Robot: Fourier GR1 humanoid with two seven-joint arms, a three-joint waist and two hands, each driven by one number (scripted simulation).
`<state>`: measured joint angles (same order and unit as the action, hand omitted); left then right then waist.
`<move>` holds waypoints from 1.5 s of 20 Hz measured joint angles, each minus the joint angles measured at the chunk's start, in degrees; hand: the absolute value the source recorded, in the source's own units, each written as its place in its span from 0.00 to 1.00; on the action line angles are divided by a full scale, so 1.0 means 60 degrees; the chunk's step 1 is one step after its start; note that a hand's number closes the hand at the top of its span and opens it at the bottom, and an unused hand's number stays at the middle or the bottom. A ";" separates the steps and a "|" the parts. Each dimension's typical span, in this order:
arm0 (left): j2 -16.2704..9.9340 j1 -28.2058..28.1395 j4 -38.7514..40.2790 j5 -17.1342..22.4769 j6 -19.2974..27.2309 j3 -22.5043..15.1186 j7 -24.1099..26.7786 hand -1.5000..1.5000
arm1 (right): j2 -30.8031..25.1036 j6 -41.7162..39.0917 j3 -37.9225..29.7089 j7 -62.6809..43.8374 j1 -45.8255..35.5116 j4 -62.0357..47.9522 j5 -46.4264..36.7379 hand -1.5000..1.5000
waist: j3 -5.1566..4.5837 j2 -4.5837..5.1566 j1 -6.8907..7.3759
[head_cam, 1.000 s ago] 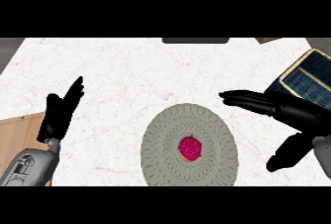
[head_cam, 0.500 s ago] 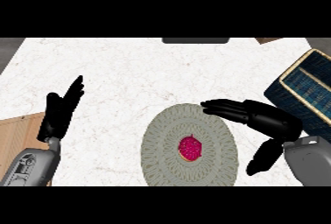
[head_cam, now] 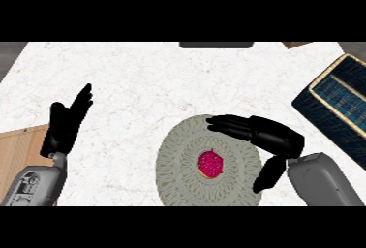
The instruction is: Pick the cupcake from the placemat and place it in the basket
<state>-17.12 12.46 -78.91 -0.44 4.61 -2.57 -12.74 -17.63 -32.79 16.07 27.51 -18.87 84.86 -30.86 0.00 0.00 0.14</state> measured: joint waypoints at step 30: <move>0.0754 -0.0139 -0.0071 -0.0902 -0.0913 0.1058 0.0065 0.50 | 0.2012 0.0330 0.0367 0.0272 0.0347 -0.1264 -0.2414 0.00 | 0.0000 -0.0001 -0.0015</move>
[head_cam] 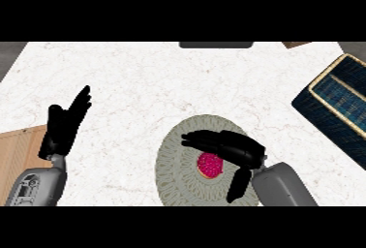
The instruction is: Pick the cupcake from the placemat and place it in the basket
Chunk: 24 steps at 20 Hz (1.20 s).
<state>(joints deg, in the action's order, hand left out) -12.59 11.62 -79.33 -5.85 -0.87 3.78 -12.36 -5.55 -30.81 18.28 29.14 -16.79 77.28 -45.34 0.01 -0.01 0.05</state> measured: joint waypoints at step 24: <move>0.0046 -0.0104 -0.0090 -0.0160 0.0050 0.0343 -0.0233 0.50 | -0.2632 0.2029 0.0273 -0.1329 0.2057 0.3175 -0.3813 1.00 | -0.0024 -0.0185 -0.0533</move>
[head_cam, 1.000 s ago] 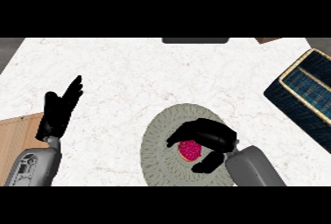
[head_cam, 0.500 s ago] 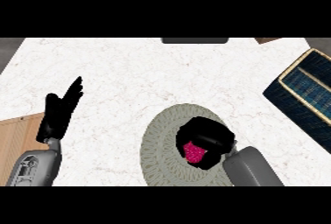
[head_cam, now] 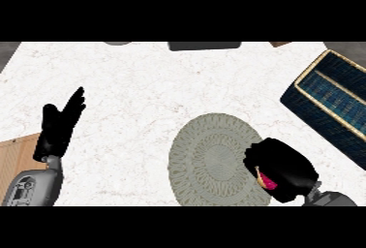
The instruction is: Pick the cupcake from the placemat and place it in the basket
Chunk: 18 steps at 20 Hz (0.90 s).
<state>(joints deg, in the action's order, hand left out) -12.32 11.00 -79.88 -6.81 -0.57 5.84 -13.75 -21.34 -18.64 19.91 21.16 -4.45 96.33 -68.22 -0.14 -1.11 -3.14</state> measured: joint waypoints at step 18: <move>-0.0072 -0.0103 -0.0118 0.0009 -0.0098 0.0049 0.0090 0.50 | 0.2534 -0.3665 -0.2596 -0.2475 0.3158 0.6361 0.4726 1.00 | -0.0020 0.0124 0.0083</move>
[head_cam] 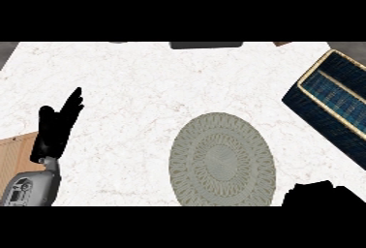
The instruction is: Pick the cupcake from the placemat and place it in the basket
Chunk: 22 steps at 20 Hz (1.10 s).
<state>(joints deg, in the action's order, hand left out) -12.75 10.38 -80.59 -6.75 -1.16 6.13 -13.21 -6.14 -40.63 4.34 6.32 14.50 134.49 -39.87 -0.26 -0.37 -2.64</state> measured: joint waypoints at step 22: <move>0.0136 0.0024 -0.0113 -0.0087 -0.0011 -0.0193 -0.0149 0.50 | -0.1367 -0.2045 -0.4432 -0.4423 -0.6783 -0.0659 0.1403 1.00 | -0.0018 -0.0069 0.0237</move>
<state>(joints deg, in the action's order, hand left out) -11.93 10.52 -81.26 -7.28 -1.23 4.98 -14.10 -14.34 -52.89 -22.26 -20.23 -26.20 130.54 -31.45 -0.37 -0.79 -1.22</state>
